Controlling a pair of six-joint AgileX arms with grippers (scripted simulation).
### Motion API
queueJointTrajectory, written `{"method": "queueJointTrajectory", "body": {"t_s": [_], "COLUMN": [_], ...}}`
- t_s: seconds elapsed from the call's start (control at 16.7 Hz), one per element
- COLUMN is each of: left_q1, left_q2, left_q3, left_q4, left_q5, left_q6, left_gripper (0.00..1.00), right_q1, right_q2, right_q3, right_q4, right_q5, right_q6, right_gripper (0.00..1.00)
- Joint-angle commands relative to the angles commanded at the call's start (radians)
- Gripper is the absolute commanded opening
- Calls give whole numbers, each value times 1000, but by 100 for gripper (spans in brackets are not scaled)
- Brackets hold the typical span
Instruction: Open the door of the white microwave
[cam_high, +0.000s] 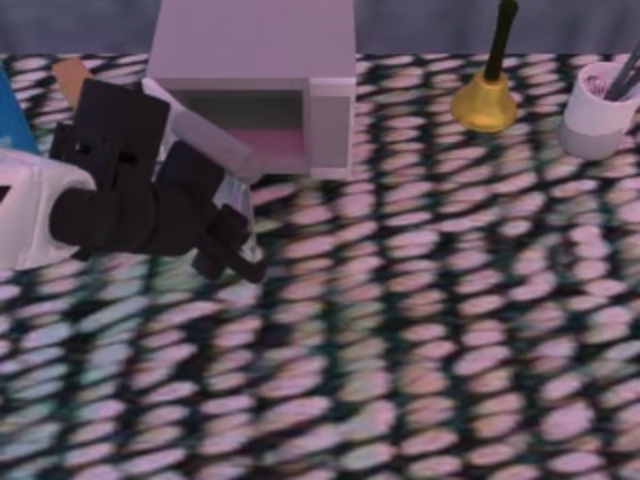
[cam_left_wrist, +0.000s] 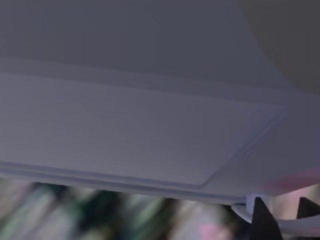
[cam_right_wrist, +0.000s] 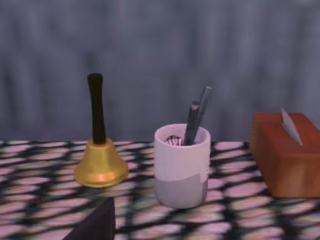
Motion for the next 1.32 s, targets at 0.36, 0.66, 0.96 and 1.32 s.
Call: {"method": "queueJointTrajectory", "body": {"t_s": [0.36, 0.66, 0.96, 1.32], "left_q1": [0, 0, 0, 22], "left_q2": [0, 0, 0, -9], "left_q3": [0, 0, 0, -5], "left_q4": [0, 0, 0, -17], "left_q5": [0, 0, 0, 42], "left_q6": [0, 0, 0, 50], "left_gripper": [0, 0, 0, 0], "right_q1": [0, 0, 0, 0], "right_q2": [0, 0, 0, 0], "right_q3": [0, 0, 0, 0], "right_q4": [0, 0, 0, 0], "right_q5": [0, 0, 0, 0], "right_q6": [0, 0, 0, 0], "right_gripper": [100, 100, 100, 100]}}
